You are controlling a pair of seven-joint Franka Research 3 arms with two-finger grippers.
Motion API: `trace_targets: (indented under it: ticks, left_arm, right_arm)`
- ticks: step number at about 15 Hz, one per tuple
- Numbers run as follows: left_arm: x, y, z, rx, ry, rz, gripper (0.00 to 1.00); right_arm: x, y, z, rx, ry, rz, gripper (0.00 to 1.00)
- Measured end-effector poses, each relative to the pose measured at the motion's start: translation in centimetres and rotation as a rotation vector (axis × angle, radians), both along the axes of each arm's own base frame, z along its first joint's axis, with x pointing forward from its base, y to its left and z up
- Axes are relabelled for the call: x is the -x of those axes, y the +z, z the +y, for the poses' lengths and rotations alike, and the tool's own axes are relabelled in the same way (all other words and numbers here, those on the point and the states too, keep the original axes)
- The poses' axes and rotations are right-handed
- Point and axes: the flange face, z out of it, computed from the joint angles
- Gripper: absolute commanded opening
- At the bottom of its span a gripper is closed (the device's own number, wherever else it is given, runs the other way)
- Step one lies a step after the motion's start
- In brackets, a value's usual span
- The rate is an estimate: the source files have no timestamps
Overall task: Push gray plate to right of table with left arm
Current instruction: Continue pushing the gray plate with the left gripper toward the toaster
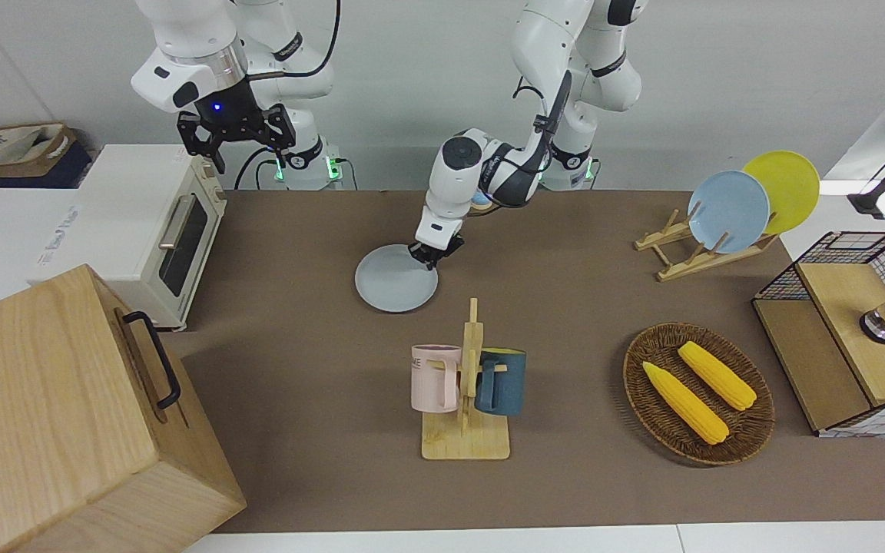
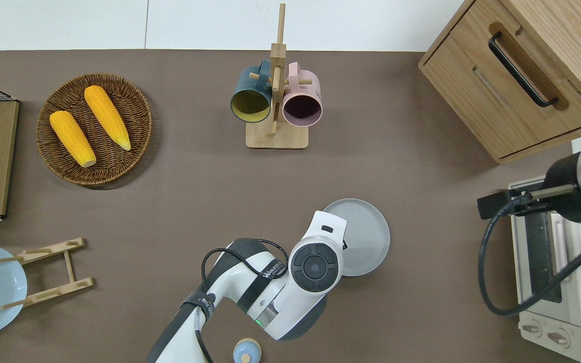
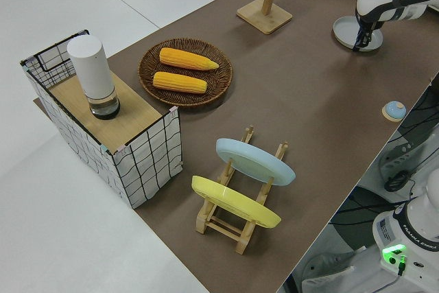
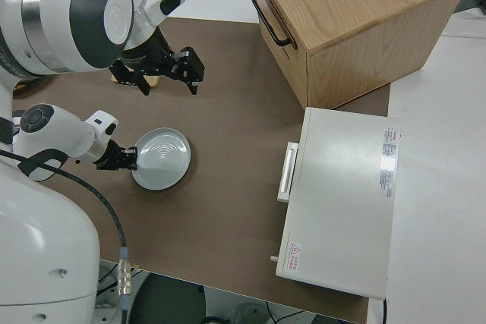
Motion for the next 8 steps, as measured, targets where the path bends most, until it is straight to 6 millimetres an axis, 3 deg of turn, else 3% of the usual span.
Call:
trace_targets:
  ticks: [8]
  left_arm:
    - [0.7, -0.1, -5.5, 0.027, 0.024, -0.017, 0.0]
  right_arm:
    - [0.0, 0.0, 0.0, 0.0, 0.0, 0.0, 0.983]
